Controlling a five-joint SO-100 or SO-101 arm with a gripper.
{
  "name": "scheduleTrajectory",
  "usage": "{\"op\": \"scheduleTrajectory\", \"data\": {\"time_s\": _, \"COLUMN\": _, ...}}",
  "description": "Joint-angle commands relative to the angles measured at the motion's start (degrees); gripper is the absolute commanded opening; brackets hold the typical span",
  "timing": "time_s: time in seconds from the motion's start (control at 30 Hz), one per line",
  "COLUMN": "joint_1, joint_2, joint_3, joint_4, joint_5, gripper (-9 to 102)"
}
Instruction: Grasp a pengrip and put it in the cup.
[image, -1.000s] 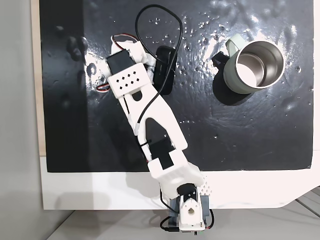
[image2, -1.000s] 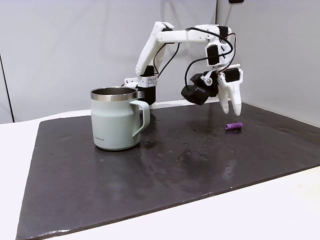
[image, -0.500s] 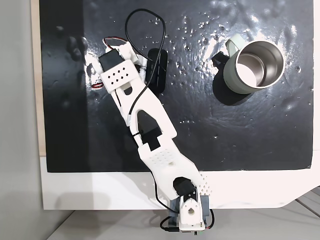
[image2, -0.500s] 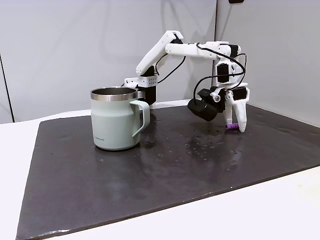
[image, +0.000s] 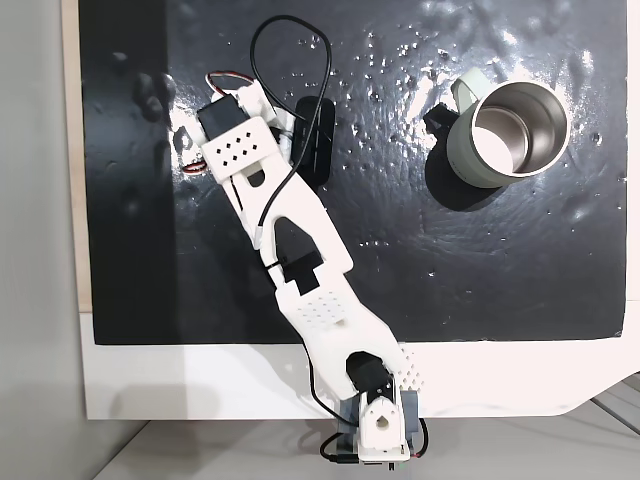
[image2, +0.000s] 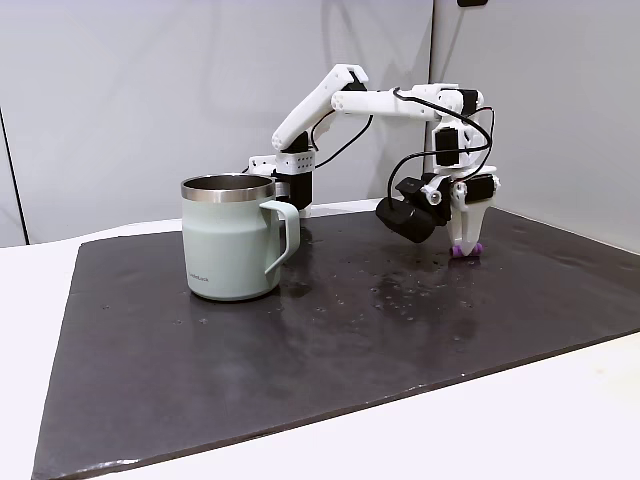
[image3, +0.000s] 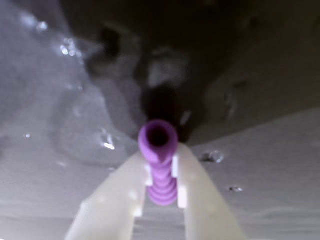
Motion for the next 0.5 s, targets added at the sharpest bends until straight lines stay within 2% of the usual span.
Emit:
{"op": "scheduleTrajectory", "data": {"time_s": 0.0, "joint_1": 1.76, "joint_2": 8.70, "joint_3": -1.23, "joint_4": 2.55, "joint_5": -0.79, "gripper": 0}}
{"op": "scheduleTrajectory", "data": {"time_s": 0.23, "joint_1": 5.45, "joint_2": 28.48, "joint_3": -2.20, "joint_4": 4.48, "joint_5": -4.31, "gripper": 0}}
{"op": "scheduleTrajectory", "data": {"time_s": 0.47, "joint_1": 11.95, "joint_2": 40.34, "joint_3": -1.49, "joint_4": 6.59, "joint_5": -5.01, "gripper": 0}}
